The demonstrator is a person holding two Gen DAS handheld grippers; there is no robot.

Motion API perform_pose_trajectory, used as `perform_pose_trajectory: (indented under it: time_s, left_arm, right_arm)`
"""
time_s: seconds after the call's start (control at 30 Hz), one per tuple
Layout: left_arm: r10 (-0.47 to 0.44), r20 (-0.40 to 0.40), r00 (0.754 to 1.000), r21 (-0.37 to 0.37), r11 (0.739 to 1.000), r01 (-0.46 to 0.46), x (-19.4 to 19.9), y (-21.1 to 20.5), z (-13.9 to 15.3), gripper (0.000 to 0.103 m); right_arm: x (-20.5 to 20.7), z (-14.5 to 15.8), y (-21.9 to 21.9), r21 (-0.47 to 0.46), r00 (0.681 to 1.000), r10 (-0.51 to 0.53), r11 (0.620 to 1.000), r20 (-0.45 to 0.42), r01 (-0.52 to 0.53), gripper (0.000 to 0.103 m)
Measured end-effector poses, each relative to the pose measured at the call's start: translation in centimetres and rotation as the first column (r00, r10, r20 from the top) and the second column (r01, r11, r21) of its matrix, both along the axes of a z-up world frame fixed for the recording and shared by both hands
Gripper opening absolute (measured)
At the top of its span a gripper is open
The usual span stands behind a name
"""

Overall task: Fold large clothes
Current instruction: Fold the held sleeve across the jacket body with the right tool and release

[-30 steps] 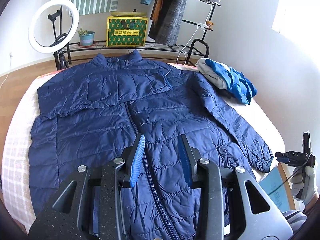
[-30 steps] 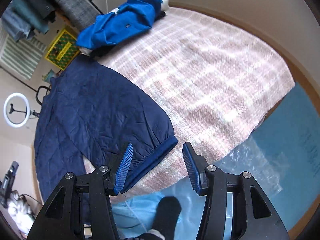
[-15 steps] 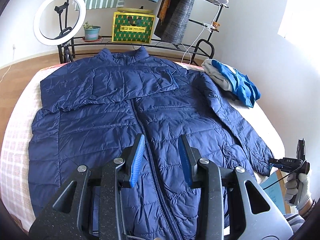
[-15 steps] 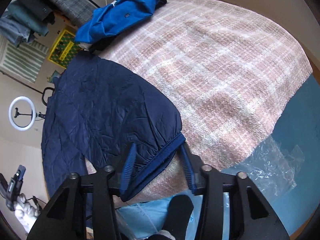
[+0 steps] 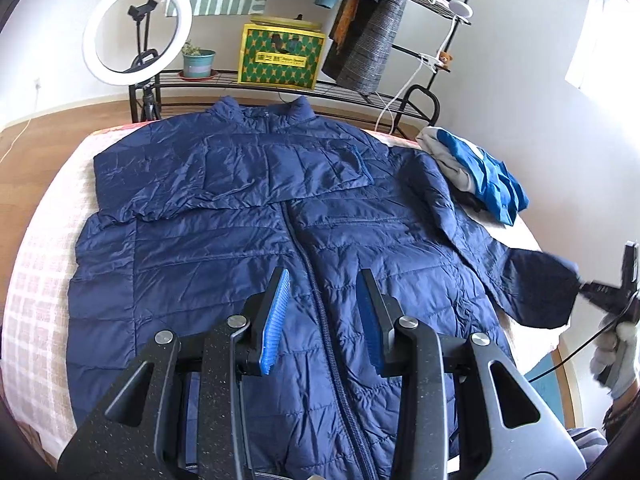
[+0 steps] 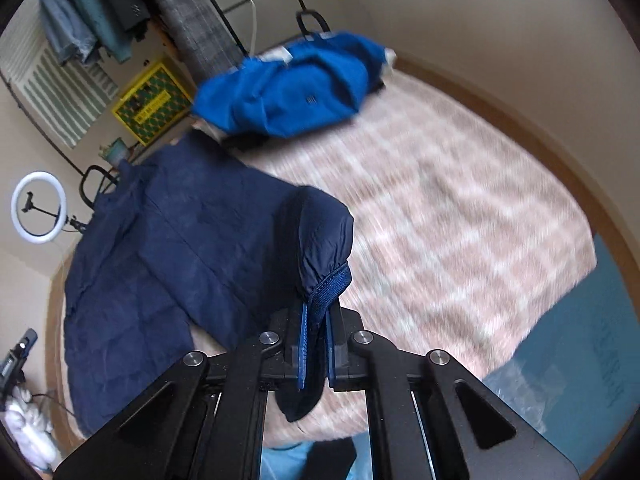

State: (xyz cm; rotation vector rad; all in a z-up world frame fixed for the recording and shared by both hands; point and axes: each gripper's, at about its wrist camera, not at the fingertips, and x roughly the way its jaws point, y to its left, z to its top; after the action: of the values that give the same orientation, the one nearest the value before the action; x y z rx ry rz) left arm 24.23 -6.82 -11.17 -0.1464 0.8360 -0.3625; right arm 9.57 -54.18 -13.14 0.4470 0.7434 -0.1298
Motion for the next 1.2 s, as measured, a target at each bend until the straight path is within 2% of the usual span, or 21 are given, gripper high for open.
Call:
perform_pose_trajectory:
  time_s: [0.2,0.37,0.6,0.77,1.0,1.1,1.2]
  left_arm:
    - [0.037,0.026,0.999,-0.007,0.999,-0.037,0.5,1.8,0.9,0.035]
    - [0.074,0.024,0.997,-0.022,0.997,-0.073,1.0,3.8,1.2,0.035]
    - [0.123,0.039,0.992,-0.044,0.992,-0.121,1.1,7.1,2.0,0.035]
    - [0.199,0.018,0.980,-0.097,0.976,-0.196,0.8,10.9,2.2,0.035]
    - [0.253,0.005,0.967,-0.116,0.961,-0.251,0.5,13.9,2.3,0.035]
    - [0.272,0.006,0.962,-0.143,0.953,-0.268,0.4,15.1,2.8,0.035]
    - [0.284,0.009,0.959,-0.146,0.949,-0.279,0.3,15.6,2.9,0.035]
  right_arm:
    - [2.8,6.9,5.2,-0.070,0.986,0.124,0.991,0.112,-0.116,0.006]
    - [6.6,11.3,11.9,-0.159,0.955,0.251,0.961,0.156,-0.227,0.006]
    - [14.3,16.9,22.1,-0.271,0.900,0.387,0.905,0.199,-0.329,0.006]
    - [18.3,17.5,28.7,-0.348,0.861,0.476,0.849,0.179,-0.397,0.005]
    - [24.8,14.4,37.1,-0.370,0.826,0.555,0.791,0.099,-0.487,0.005]
    - [27.1,12.4,41.5,-0.374,0.795,0.604,0.752,0.060,-0.543,0.006]
    - [28.9,10.0,47.1,-0.401,0.744,0.668,0.686,0.017,-0.607,0.005]
